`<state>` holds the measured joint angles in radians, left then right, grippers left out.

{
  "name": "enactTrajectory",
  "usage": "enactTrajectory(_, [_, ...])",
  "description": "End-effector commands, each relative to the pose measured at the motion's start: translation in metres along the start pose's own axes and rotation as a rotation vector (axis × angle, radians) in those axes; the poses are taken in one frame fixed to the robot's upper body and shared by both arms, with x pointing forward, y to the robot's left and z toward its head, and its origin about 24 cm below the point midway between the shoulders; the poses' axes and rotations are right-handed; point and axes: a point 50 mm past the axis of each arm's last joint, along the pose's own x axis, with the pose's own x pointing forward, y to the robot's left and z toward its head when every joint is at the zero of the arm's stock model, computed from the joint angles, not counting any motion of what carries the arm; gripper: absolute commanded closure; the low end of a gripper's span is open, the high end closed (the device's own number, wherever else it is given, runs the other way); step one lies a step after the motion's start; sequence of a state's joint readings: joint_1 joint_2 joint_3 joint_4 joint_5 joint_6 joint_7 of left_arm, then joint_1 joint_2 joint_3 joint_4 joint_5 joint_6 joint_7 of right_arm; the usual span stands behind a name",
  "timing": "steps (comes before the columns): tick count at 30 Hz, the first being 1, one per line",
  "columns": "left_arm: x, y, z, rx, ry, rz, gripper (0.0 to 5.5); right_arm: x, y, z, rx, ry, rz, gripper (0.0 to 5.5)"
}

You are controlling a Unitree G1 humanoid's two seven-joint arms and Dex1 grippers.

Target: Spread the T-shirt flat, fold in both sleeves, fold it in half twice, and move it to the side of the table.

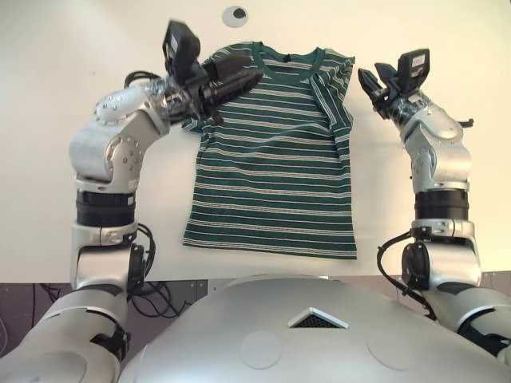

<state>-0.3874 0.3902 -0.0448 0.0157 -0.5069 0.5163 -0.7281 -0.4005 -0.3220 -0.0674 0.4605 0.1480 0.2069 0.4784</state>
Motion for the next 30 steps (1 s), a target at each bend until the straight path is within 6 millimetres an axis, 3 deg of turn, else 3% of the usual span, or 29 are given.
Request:
enactTrajectory(1, [0.027,0.021,-0.021,0.149,0.144,0.186,3.57,0.031,0.016,0.002,-0.070,0.025,0.097,3.61])
enactTrajectory(10, [0.066,0.038,-0.078,0.353,0.486,0.327,3.57,0.050,0.030,-0.026,-0.201,0.242,0.143,3.61])
enactTrajectory(15, [0.059,0.046,-0.096,0.367,0.604,0.393,3.57,0.062,0.037,-0.008,-0.279,0.237,0.164,3.61])
enactTrajectory(19, [0.056,0.049,-0.101,0.393,0.640,0.423,3.57,0.062,0.026,0.006,-0.270,0.158,0.125,3.61])
enactTrajectory(22, [0.061,0.047,-0.095,0.352,0.558,0.411,3.57,0.056,0.014,0.028,-0.142,-0.044,0.111,3.61])
enactTrajectory(25, [0.067,0.044,-0.079,0.307,0.390,0.392,3.57,0.035,0.008,0.042,-0.023,-0.232,0.105,3.61])
enactTrajectory(28, [0.071,0.043,-0.054,0.298,0.214,0.406,3.57,-0.008,0.005,0.018,0.119,-0.222,0.023,3.61])
enactTrajectory(30, [0.066,0.041,-0.026,0.275,0.029,0.430,3.57,-0.037,0.018,-0.007,0.277,-0.157,-0.014,3.61])
